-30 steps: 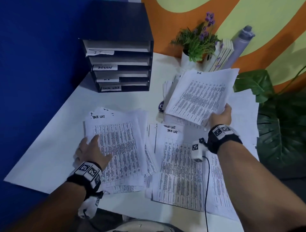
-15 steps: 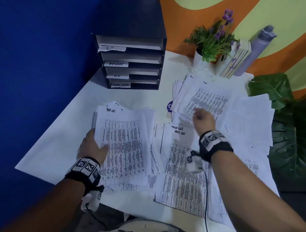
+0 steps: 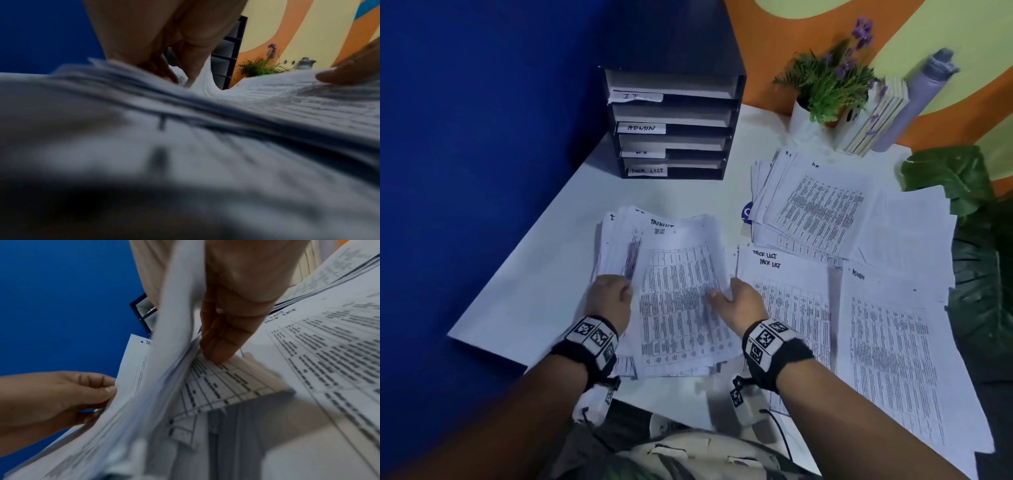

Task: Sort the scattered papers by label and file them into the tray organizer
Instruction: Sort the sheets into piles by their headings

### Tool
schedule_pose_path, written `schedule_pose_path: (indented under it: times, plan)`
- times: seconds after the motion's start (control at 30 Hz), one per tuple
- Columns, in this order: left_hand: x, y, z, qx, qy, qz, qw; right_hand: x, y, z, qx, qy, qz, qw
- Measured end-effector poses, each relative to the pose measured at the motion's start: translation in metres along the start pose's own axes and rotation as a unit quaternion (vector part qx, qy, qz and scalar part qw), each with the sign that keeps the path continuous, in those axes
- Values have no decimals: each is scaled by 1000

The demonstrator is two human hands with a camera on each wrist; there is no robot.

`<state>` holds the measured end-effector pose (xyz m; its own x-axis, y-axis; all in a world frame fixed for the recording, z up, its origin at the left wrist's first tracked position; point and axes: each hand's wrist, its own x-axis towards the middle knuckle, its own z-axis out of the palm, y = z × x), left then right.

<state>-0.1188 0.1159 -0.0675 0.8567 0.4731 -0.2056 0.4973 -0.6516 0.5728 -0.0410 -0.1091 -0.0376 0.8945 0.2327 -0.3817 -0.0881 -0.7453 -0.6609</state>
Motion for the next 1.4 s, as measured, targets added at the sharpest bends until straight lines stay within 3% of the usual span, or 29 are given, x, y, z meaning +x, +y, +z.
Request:
schedule_pose_path:
  times: [0.07,0.17,0.3,0.47,0.7,0.87,1.0,1.1,1.3,1.4]
  plan:
    - [-4,4,3,23,5,-2,1000,0,2,-2,12,32,39,999]
    - [-6,9,3,96,-25,-70,993,-1,9,-11,23,70,81,994]
    - [-3,10,-3,122,-51,-109,985,-5,14,-19,64,55,114,990]
    - [1,1,-4,58,-72,-109,990,-11,7,-16,116,38,151,981]
    - [-6,10,-10,-118,-63,-96,986,-12,4,-12,171,-3,158,973]
    - [-9,4,-21,-143,-76,-125,979,-7,-2,-28,251,34,149,956]
    - [-10,3,-21,-188,-69,-118,973,-5,-1,-25,174,32,142,974]
    - [-7,4,-20,-150,-83,-159,972,-4,5,-22,120,62,148,980]
    - [-2,-7,-15,-136,-45,-150,978,-9,17,-30,135,89,157,974]
    - [-4,-6,-13,-225,-10,-143,964,-8,22,-31,153,91,146,973]
